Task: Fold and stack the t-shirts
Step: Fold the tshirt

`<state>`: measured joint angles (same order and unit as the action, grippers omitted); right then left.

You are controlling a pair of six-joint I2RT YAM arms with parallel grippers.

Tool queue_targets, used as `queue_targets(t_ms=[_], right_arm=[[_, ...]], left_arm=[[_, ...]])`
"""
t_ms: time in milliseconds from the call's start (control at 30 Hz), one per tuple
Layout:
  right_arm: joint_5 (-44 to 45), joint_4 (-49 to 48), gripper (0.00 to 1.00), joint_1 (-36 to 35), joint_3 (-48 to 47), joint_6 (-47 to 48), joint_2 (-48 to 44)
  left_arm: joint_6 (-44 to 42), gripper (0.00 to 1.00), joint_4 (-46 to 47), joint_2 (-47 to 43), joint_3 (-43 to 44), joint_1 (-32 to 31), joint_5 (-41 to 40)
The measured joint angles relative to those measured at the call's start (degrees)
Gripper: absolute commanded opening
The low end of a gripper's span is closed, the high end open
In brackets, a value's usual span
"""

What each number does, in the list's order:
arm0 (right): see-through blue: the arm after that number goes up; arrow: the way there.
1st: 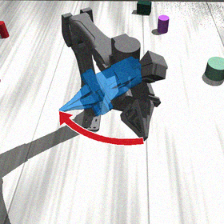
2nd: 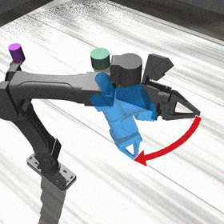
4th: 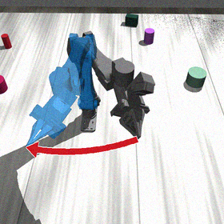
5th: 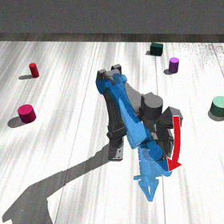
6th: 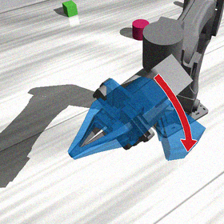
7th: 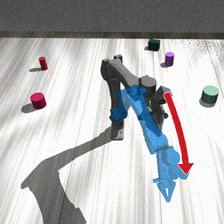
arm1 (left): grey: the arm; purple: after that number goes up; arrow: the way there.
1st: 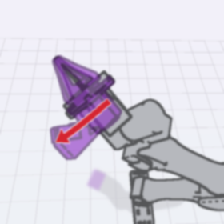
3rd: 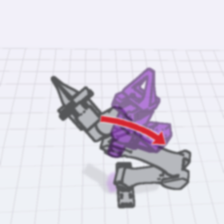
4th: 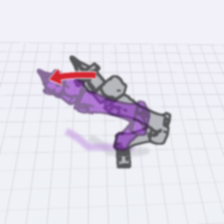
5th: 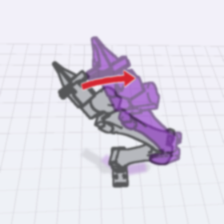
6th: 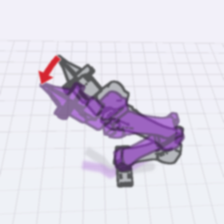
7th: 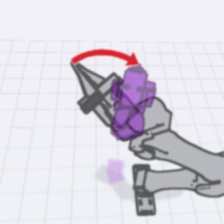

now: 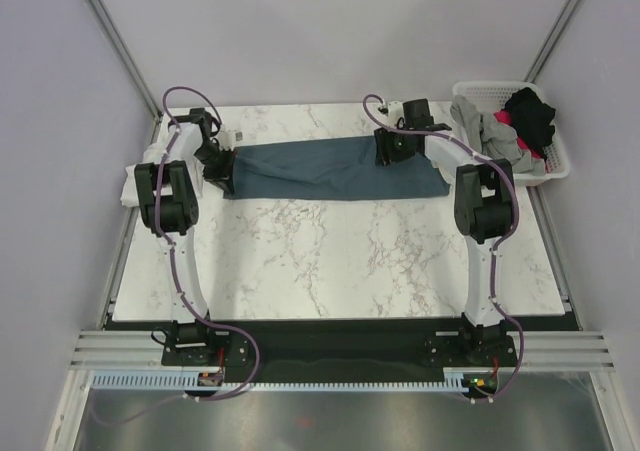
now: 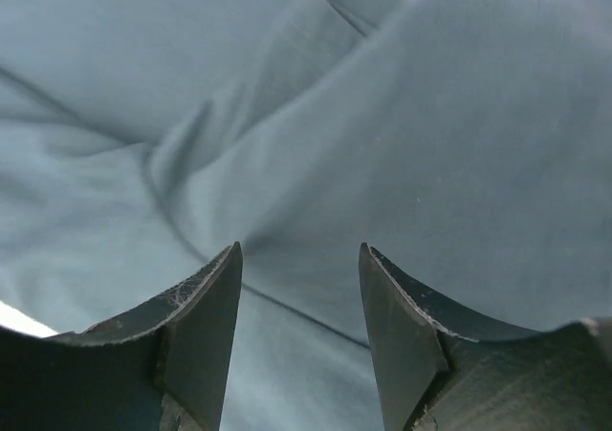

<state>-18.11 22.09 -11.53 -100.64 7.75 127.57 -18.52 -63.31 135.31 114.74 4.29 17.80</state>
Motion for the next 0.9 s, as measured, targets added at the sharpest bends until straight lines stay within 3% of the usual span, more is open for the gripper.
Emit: queue_targets(t_ms=[300,333,433,500,533,733,900], right_arm=[[3.8,0.2,0.59,0.2,-2.7,-1.3,4.2],[4.1,0.2,0.59,0.1,-3.3,-1.5,4.5],[4.6,0.1,0.59,0.1,-4.1,-1.9,5.1],[4.7,0.0,0.59,0.1,-4.3,-2.0,5.3],[4.7,0.0,0.59,0.1,-4.3,-2.1,5.3],[4.7,0.0,0.59,-0.1,-4.2,-2.2,5.3],[4.9,-0.2,0.59,-0.3,-4.1,-2.2,5.3]], left_arm=[[-2.8,0.04,-6.9,-6.1,-7.3,-0.3,0.5],[-3.1,0.19,-7.6,-6.6,-7.5,-0.3,0.5],[-3.9,0.47,-9.1,-8.4,-7.9,-0.2,0.5],[-4.0,0.53,-9.2,-10.4,-7.9,-0.1,0.6],[-3.9,0.61,-9.0,-11.7,-7.8,0.0,0.7],[-3.8,0.63,-6.3,-14.6,-1.8,0.1,0.3],[-3.8,0.59,-3.9,-9.8,4.1,0.1,0.0]])
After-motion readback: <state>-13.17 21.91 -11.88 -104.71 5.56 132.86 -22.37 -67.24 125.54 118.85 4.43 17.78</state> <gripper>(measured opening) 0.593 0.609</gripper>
